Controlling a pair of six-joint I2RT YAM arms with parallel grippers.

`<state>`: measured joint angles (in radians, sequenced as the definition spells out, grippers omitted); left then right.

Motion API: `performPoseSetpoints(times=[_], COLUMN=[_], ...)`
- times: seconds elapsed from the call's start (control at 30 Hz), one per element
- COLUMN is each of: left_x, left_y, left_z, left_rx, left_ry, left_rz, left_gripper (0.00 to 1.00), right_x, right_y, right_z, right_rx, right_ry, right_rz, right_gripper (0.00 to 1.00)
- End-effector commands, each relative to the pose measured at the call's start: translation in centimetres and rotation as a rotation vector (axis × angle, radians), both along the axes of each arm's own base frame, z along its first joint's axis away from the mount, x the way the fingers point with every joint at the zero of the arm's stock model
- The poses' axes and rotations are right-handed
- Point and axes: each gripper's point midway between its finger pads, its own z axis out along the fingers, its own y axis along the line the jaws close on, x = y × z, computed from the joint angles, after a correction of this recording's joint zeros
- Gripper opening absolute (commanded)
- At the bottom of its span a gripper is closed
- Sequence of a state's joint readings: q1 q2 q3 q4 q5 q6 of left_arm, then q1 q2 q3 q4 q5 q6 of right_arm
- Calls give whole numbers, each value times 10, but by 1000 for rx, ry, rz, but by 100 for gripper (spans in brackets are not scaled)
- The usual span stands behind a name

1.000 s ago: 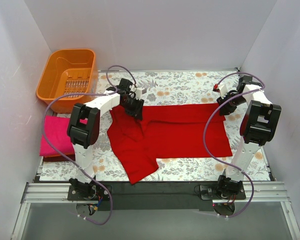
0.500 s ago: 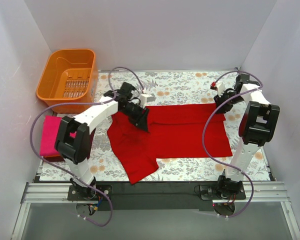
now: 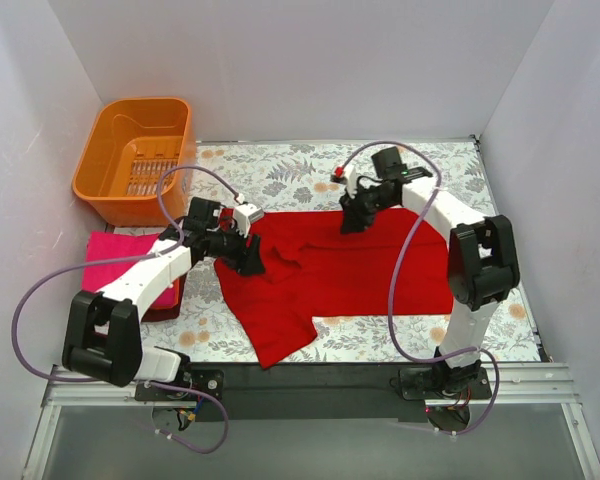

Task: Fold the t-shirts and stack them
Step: Fold the tshirt

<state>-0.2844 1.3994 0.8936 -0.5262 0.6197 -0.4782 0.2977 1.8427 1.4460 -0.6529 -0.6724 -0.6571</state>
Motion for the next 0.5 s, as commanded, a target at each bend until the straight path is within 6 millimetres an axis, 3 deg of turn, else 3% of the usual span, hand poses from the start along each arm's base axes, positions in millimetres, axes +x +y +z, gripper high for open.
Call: performPoseSetpoints(times=[0.0, 0.03, 0.13, 0.47], left_x=[12, 8, 5, 10], left_y=[-15, -16, -16, -26], left_z=[24, 20, 7, -9], left_rx=[-68, -63, -19, 72], left_ry=[-296, -338, -432, -692], left_rz=[-177, -213, -272, -410], left_gripper=[51, 51, 52, 53], right_x=[-4, -8, -17, -31], right_y=[43, 60, 82, 127], right_z=[-1, -5, -16, -33], right_rx=[85, 83, 63, 41], right_ry=[115, 129, 203, 342], right_rz=[-78, -63, -89, -188], right_gripper=[34, 34, 35, 43])
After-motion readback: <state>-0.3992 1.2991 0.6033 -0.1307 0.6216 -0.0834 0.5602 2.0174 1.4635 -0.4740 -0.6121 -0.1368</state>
